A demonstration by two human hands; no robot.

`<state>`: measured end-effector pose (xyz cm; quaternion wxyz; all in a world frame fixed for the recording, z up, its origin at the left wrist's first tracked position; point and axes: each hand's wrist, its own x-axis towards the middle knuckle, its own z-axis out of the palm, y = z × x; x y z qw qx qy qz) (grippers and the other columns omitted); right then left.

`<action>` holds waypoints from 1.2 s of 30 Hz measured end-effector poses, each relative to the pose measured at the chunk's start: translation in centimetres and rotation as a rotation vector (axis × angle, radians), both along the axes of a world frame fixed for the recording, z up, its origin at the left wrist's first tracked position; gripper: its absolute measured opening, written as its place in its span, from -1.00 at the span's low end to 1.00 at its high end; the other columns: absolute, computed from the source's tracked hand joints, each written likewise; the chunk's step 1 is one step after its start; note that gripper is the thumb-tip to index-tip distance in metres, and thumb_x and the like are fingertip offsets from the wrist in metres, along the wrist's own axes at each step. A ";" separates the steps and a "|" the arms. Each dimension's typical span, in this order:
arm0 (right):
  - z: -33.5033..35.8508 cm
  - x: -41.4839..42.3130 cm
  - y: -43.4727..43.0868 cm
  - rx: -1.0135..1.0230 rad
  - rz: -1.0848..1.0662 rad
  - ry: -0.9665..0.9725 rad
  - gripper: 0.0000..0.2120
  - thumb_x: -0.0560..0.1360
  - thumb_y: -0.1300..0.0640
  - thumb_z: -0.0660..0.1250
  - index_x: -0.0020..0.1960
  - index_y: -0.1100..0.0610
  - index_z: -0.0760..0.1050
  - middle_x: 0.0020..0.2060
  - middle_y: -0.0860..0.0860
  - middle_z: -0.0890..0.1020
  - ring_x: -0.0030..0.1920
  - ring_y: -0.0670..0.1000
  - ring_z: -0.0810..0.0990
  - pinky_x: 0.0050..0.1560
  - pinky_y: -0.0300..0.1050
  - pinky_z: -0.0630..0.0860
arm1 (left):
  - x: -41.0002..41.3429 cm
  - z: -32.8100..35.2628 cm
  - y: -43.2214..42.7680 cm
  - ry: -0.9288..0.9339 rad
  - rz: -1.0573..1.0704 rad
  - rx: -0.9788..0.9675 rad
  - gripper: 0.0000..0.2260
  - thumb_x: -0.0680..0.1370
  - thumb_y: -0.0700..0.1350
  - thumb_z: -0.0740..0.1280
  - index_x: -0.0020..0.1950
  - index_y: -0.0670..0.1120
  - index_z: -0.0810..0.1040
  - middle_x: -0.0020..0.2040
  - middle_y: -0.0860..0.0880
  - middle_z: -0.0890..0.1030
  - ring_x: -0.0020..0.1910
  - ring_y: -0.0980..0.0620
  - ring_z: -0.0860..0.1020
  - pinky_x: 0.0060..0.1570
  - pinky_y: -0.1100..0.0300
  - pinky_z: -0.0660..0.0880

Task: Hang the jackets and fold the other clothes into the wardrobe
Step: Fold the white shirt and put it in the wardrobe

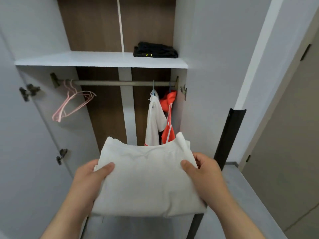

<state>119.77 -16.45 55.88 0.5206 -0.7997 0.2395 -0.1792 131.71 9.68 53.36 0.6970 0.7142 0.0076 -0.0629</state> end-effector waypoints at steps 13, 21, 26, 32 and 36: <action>5.4 17.3 5.2 -0.122 0.080 -0.177 -0.87 0.48 0.06 0.41 -0.16 -0.18 0.59 -0.28 -0.10 0.68 -0.26 -0.01 0.65 -0.19 0.03 0.60 | 14.4 5.6 6.3 -0.155 0.118 -0.083 -0.90 0.50 -0.20 0.44 -0.18 -0.02 0.68 -0.24 -0.12 0.71 -0.33 -0.11 0.68 -0.27 0.00 0.56; 14.1 23.3 6.6 -0.141 -0.071 -0.346 -0.86 0.49 0.07 0.40 -0.13 -0.17 0.64 -0.26 -0.10 0.70 -0.26 -0.01 0.68 -0.21 0.01 0.60 | 24.2 14.7 6.0 -0.285 -0.066 -0.198 -0.86 0.49 -0.19 0.42 -0.21 0.03 0.69 -0.25 -0.10 0.71 -0.36 -0.05 0.68 -0.52 0.16 0.52; 18.7 25.7 5.3 -0.184 -0.138 -0.408 -0.92 0.48 0.10 0.40 -0.14 0.10 0.62 -0.24 0.13 0.68 -0.30 0.06 0.63 -0.22 0.02 0.54 | 28.2 20.2 3.9 -0.377 -0.197 -0.192 -0.93 0.50 -0.07 0.43 -0.14 0.10 0.68 -0.13 -0.05 0.73 -0.20 -0.07 0.71 -0.35 0.03 0.59; 23.3 29.3 0.6 -0.253 -0.142 -0.398 -0.89 0.46 0.09 0.37 -0.12 0.12 0.61 -0.22 0.13 0.68 -0.28 0.16 0.64 -0.26 -0.03 0.50 | 32.7 25.4 -0.1 -0.412 -0.257 -0.163 -0.94 0.51 -0.07 0.44 -0.15 0.06 0.69 -0.15 -0.06 0.73 -0.21 -0.10 0.71 -0.36 0.05 0.59; 25.7 33.8 -4.1 -0.375 -0.157 -0.372 -0.88 0.47 0.12 0.36 -0.20 0.15 0.57 -0.33 0.11 0.61 -0.34 0.02 0.50 -0.26 -0.08 0.39 | 36.3 28.4 -4.1 -0.407 -0.249 -0.141 -0.91 0.53 -0.13 0.42 -0.01 -0.12 0.64 -0.14 -0.11 0.72 -0.20 -0.12 0.71 -0.31 0.04 0.61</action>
